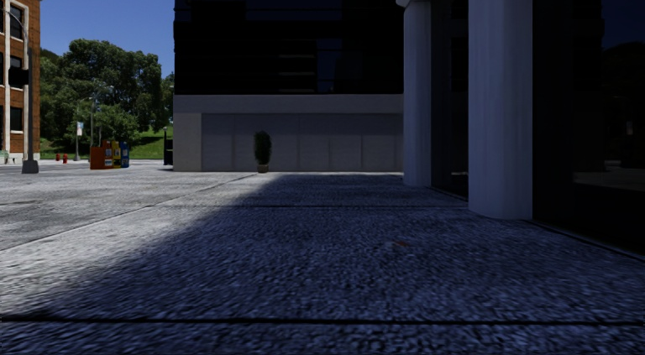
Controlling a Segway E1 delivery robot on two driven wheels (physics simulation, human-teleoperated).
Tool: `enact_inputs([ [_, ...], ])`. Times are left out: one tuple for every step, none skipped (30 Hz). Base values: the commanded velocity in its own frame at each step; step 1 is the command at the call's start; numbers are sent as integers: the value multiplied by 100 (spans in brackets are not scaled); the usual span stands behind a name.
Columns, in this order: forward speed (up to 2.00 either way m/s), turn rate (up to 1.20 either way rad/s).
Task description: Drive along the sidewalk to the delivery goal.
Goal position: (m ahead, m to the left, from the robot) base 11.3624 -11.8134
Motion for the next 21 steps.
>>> enact_inputs([
  [200, 0],
  [200, 0],
  [200, 0],
  [200, 0],
  [200, 0],
  [200, 0],
  [200, 0],
  [200, 0],
  [200, 0],
  [200, 0],
  [200, 0],
  [200, 0],
  [200, 0],
  [200, 0],
  [200, 0],
  [200, 0],
  [200, 0],
  [200, 0],
  [200, 0],
  [200, 0],
  [200, 0],
])
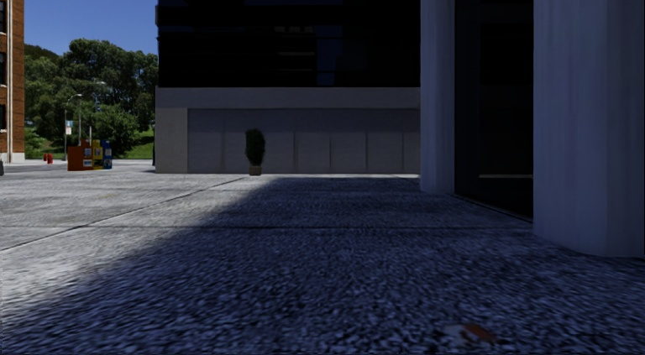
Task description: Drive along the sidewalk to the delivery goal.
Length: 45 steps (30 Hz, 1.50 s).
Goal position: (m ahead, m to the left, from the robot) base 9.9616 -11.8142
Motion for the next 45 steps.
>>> enact_inputs([
  [200, 0],
  [200, 0],
  [200, 0],
  [200, 0],
  [200, 0],
  [200, 0],
  [200, 0],
  [200, 0],
  [200, 0],
  [200, 0],
  [200, 0],
  [200, 0],
  [200, 0],
  [200, 0],
  [200, 0],
  [200, 0],
  [200, 0],
  [200, 0],
  [200, 0],
  [200, 0],
  [200, 0],
  [200, 0],
  [200, 0],
  [200, 0],
  [200, 0],
  [200, 0],
  [200, 0],
  [200, 0],
  [200, 0],
  [200, 0],
  [200, 0],
  [200, 0],
  [200, 0],
  [200, 0],
  [200, 0],
  [200, 0],
  [200, 0],
  [200, 0],
  [200, 0],
  [200, 0],
  [200, 0],
  [200, 0],
  [200, 0],
  [200, 0],
  [200, 0],
])
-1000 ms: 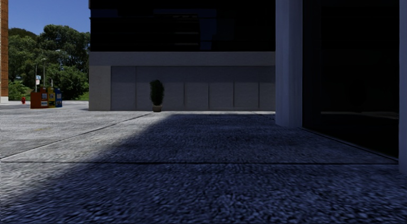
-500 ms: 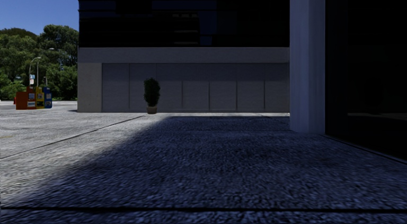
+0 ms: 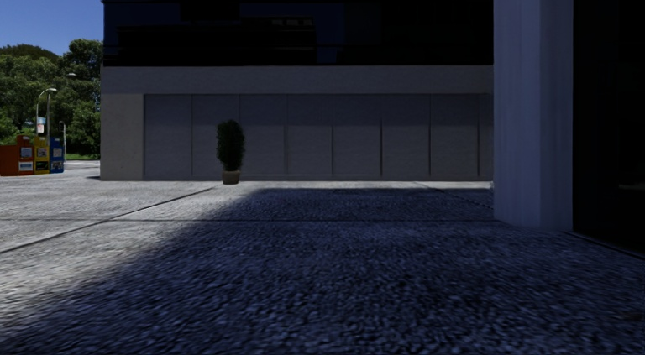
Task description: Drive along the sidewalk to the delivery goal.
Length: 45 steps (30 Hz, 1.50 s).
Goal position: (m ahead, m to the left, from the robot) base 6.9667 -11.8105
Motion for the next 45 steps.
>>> enact_inputs([
  [200, 0],
  [200, 0],
  [200, 0],
  [200, 0],
  [200, 0],
  [200, 0],
  [200, 0],
  [200, 0],
  [200, 0],
  [200, 0],
  [200, 0],
  [200, 0],
  [200, 0],
  [200, 0],
  [200, 0],
  [200, 0],
  [200, 0],
  [200, 0],
  [200, 0],
  [200, 0],
  [200, 0],
  [200, 0],
  [200, 0],
  [200, 0],
  [200, 0],
  [200, 0],
  [200, 0],
  [200, 0],
  [200, -19],
  [200, -40],
  [200, -40],
  [200, -48],
  [200, -53],
  [200, -56],
  [200, -56],
  [200, -56],
  [200, -56],
  [200, -56],
  [200, -56],
  [200, -56],
  [200, -56],
  [200, -56],
  [200, -56],
  [200, -56],
  [200, -56],
])
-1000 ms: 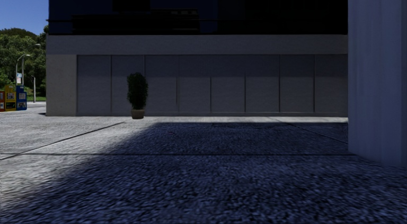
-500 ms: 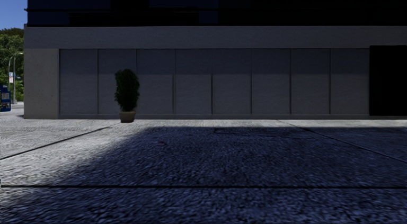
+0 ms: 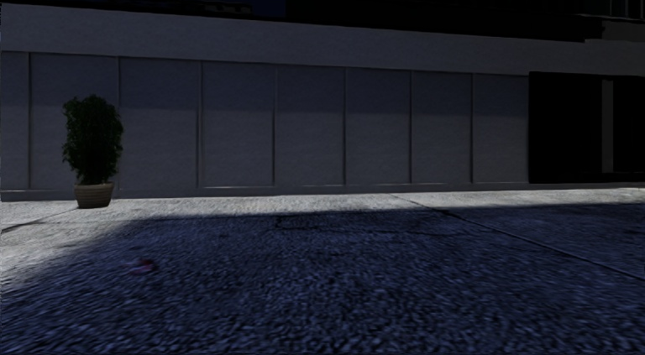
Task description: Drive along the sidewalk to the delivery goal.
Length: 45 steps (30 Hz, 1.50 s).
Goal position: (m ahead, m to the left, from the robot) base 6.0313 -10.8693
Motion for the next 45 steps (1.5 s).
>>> enact_inputs([
  [200, -56],
  [200, -56],
  [200, -56],
  [200, -56],
  [200, -56],
  [200, -56],
  [200, -56],
  [200, -56],
  [173, -56],
  [167, -56],
  [161, -56],
  [161, -56],
  [157, -56],
  [154, -56],
  [149, -56],
  [146, -56],
  [146, -56],
  [144, -56],
  [143, -56],
  [142, -56],
  [142, -56],
  [142, -56],
  [142, -56],
  [142, -56],
  [142, -56],
  [142, -57],
  [142, -57],
  [140, -58],
  [138, -58],
  [137, -58],
  [137, -58],
  [137, -58],
  [137, -58],
  [136, -58],
  [136, -58],
  [136, -58],
  [136, -58],
  [136, -58],
  [136, -58],
  [136, -58],
  [136, -58],
  [136, -58],
  [136, -58],
  [136, -58],
  [136, -58],
])
